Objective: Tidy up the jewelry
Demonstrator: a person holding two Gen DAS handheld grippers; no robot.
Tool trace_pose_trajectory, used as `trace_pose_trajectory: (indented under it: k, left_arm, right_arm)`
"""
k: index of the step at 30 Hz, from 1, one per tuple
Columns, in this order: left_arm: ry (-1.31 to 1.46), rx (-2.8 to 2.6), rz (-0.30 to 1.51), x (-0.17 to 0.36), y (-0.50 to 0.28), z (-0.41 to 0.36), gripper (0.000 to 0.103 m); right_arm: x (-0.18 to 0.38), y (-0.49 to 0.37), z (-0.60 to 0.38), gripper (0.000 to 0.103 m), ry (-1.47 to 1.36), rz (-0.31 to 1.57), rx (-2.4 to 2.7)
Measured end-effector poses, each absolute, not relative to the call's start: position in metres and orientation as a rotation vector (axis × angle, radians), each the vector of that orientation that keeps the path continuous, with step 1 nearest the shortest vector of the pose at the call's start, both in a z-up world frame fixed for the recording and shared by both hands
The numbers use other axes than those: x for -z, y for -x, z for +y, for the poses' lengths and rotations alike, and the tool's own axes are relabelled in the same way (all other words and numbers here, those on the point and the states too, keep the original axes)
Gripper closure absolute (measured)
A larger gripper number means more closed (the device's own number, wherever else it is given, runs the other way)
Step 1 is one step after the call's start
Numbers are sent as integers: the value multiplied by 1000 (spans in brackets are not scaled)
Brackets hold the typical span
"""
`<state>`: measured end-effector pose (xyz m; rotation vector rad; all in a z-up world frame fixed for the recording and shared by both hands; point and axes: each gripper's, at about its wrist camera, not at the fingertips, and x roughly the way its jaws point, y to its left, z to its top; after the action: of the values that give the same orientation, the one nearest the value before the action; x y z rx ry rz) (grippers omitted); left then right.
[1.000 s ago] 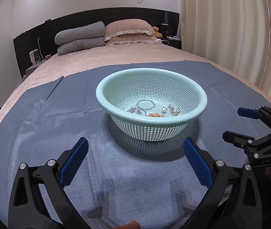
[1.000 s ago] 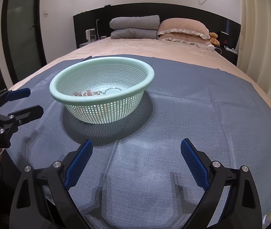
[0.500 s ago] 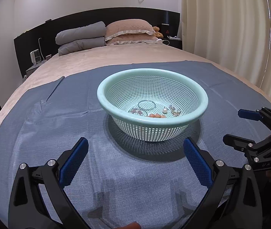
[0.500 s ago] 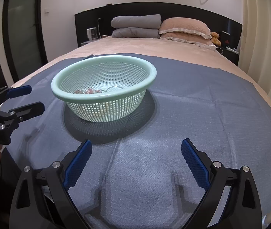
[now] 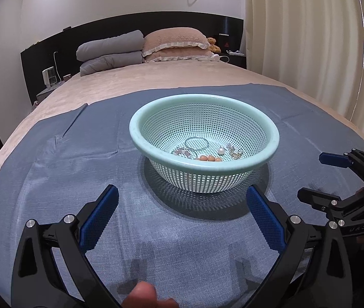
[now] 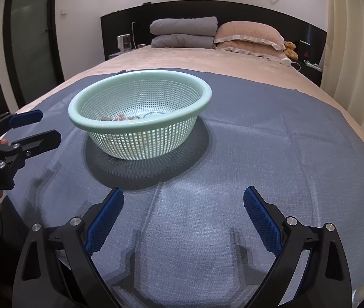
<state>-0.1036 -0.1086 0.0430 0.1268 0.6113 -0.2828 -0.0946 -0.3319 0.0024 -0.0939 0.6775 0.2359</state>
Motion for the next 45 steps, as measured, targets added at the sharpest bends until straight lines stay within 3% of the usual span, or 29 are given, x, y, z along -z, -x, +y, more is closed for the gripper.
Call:
trace_pose_trajectory:
  k: [45]
  left_arm:
    - [-129,222,587,-36,104,-111,6]
  right_arm:
    - [-2,100,-329,13,112,682,-233]
